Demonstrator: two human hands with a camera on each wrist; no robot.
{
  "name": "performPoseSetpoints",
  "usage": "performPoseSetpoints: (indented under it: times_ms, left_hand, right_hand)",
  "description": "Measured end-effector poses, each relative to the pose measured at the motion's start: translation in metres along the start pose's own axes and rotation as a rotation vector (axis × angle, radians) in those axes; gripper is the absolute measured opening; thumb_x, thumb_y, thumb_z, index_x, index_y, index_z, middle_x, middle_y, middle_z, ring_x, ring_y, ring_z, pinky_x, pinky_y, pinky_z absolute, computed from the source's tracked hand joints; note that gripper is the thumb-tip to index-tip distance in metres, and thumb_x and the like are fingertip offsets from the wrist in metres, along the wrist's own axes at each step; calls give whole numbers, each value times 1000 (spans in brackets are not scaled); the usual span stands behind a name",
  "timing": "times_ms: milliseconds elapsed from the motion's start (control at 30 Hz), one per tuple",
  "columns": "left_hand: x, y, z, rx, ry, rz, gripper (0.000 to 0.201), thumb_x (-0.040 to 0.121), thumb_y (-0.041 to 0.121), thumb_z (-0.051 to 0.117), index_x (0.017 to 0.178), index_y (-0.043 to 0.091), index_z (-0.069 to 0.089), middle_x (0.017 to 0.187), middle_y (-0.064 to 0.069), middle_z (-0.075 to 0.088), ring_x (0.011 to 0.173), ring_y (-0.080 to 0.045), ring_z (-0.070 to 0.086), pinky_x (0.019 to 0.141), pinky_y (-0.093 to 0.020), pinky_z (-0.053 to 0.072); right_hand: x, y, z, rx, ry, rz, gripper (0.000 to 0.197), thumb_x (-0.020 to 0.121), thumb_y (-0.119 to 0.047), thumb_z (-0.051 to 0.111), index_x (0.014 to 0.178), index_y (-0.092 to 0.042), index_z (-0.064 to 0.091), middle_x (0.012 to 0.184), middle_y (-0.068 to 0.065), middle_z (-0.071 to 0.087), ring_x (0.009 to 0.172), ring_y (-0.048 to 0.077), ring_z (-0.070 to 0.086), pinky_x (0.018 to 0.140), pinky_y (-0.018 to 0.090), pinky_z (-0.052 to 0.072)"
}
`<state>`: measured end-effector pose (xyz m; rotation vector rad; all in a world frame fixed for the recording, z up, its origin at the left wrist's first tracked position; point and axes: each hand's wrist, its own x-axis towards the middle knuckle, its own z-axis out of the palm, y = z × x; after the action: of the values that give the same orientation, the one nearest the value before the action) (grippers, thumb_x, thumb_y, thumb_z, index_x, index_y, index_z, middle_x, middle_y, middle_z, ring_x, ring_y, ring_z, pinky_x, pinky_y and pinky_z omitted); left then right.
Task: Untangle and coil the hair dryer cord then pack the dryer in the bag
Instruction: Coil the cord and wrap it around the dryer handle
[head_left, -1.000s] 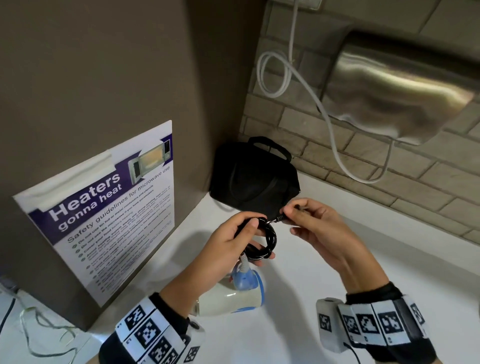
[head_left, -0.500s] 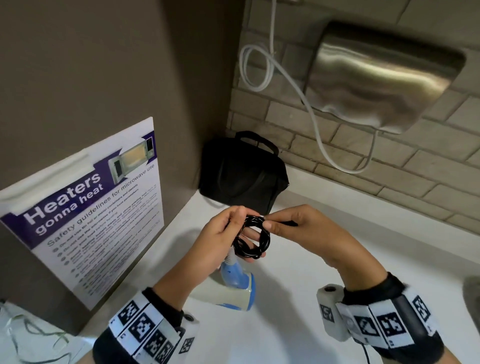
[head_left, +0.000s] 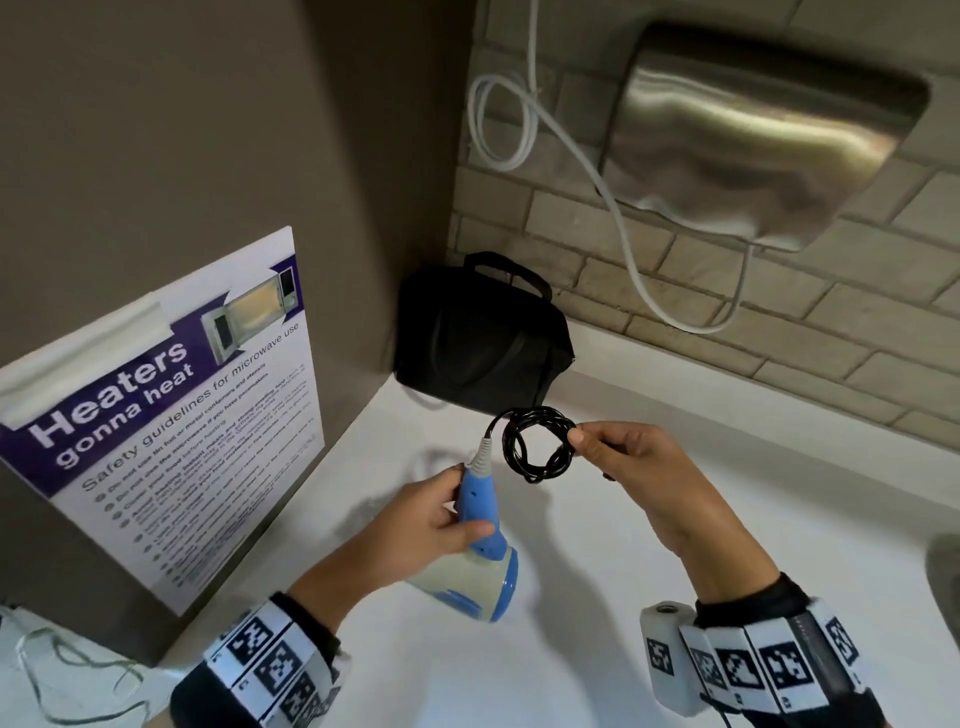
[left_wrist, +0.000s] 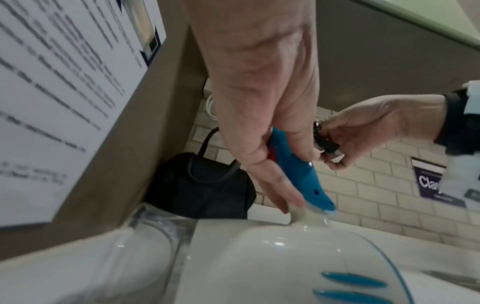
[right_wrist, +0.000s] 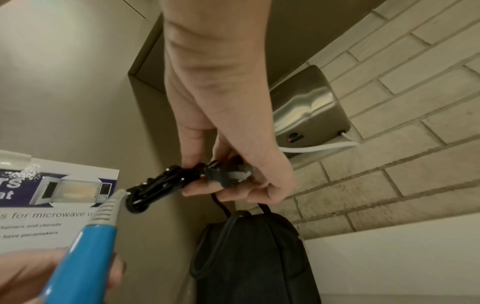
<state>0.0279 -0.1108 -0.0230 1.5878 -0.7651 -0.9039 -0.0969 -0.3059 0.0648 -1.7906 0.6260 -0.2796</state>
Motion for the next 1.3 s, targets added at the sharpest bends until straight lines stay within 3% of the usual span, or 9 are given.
performPoseSetpoints:
  times_ms: [200,400,567,733,867,1000,1100,1167,1300]
  left_hand:
    - [25,2,36,75,0,-125,34,84,19,70,112,9,55,108,-19,65,96,-29,68,77,-46,59]
    - [40,-10,67,28,-156,-356,32,91,21,61,119,7,51,84,-2,64,62,-7,65,58,-20,58]
    - [47,-19,79,23,-215,-461,41,94,18,58,129,1,45,108,-19,66,72,-16,67,60,-20,59]
    - [46,-17,82,0,-200,-519,33,93,10,57,121,-4,46,120,-26,62,102,-36,67,75,-32,59]
    - [47,-16,80,22,-213,-555,31,93,7,58,119,-4,46,118,-29,63,100,-37,68,69,-27,60]
    - [51,-19,78,57,-219,-565,31,93,7,58,120,-5,47,118,-28,63,99,-37,68,63,-24,60]
    - [52,-21,76,107,-229,-553,31,93,12,58,118,-3,49,105,-20,68,80,-25,71,67,-25,59]
    - [51,-23,72,168,-246,-525,34,94,20,56,119,-3,52,97,-12,67,76,-17,69,70,-25,60]
    - [40,-21,57,339,-264,-412,44,95,34,52,128,6,47,123,-12,60,102,-22,67,86,-32,57]
  right_hand:
    - [3,47,-1,-20,210,144,15,89,-21,64,86,-11,75,75,-1,69,50,-9,52,51,5,38]
    - [1,101,3,-107,172,393,20,88,-21,65,75,-9,75,68,9,62,61,17,46,53,21,35]
    - [-2,119,-2,-265,126,471,36,87,-23,65,54,-11,59,53,3,43,47,14,34,37,14,26]
    - [1,132,-8,-347,114,514,32,87,-24,64,62,-7,56,55,4,44,47,14,35,40,17,25]
    - [2,135,-8,-480,106,507,38,88,-27,60,53,-13,52,53,3,43,49,15,35,48,25,25]
    - [3,131,-8,-611,54,487,30,88,-25,55,62,-11,57,61,7,47,55,18,38,52,28,26]
    - [4,129,-9,-686,-17,476,35,91,-25,48,58,-13,53,60,3,50,55,18,43,54,27,31]
    - [3,127,-9,-730,-63,466,28,92,-27,46,70,-16,60,69,1,60,65,19,54,60,27,40]
    - [1,120,-7,-860,-85,437,39,89,-40,51,119,-16,57,112,8,62,98,25,63,81,32,50]
